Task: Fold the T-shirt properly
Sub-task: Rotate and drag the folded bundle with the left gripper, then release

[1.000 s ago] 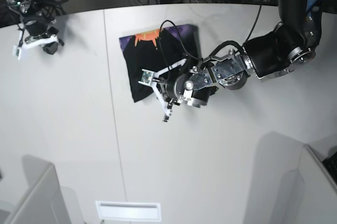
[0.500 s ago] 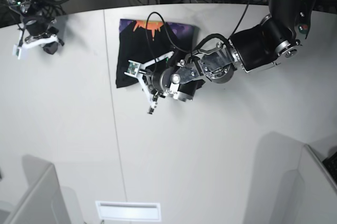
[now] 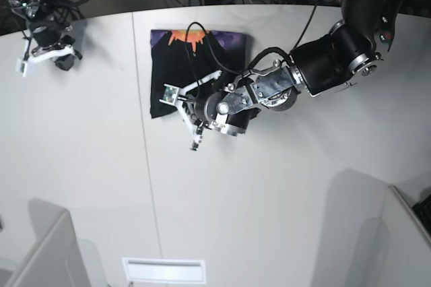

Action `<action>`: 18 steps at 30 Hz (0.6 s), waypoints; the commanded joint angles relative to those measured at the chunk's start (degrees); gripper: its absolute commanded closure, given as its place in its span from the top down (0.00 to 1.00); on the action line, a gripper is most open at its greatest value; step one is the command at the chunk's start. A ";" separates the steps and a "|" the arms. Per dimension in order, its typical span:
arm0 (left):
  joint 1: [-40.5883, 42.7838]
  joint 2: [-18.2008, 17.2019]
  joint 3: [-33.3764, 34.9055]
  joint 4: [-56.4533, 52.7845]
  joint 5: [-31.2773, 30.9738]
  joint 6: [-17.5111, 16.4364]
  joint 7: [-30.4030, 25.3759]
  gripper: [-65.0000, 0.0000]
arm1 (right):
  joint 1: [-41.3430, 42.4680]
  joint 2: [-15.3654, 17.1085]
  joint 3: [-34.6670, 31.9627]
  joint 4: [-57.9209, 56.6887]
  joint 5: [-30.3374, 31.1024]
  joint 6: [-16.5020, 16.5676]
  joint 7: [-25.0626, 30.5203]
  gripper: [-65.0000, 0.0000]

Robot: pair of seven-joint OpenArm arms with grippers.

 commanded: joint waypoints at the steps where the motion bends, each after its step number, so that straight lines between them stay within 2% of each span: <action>1: -1.48 0.27 -1.97 0.51 0.52 0.40 -0.14 0.00 | 0.14 0.79 0.26 0.86 0.70 0.21 0.99 0.00; 4: -1.48 1.15 -4.26 0.69 0.52 0.40 -0.14 0.33 | 0.14 0.79 0.26 0.86 0.70 0.21 0.99 0.00; 8: -2.88 2.21 -5.23 0.78 0.52 0.40 -0.14 0.61 | 0.23 1.14 0.17 0.86 0.70 0.21 0.99 0.00; 12: -3.94 3.09 -5.75 1.13 0.52 0.40 -0.14 0.75 | 0.23 1.14 0.00 0.86 0.70 0.21 0.99 0.00; 15: -5.96 3.79 -6.02 1.30 0.43 0.40 -0.14 0.77 | 0.23 1.23 -0.27 0.86 0.61 0.29 0.90 0.00; 18: -5.96 3.70 -12.08 4.38 0.43 0.40 1.45 0.77 | 0.23 1.31 -0.36 1.12 0.61 0.56 0.72 0.00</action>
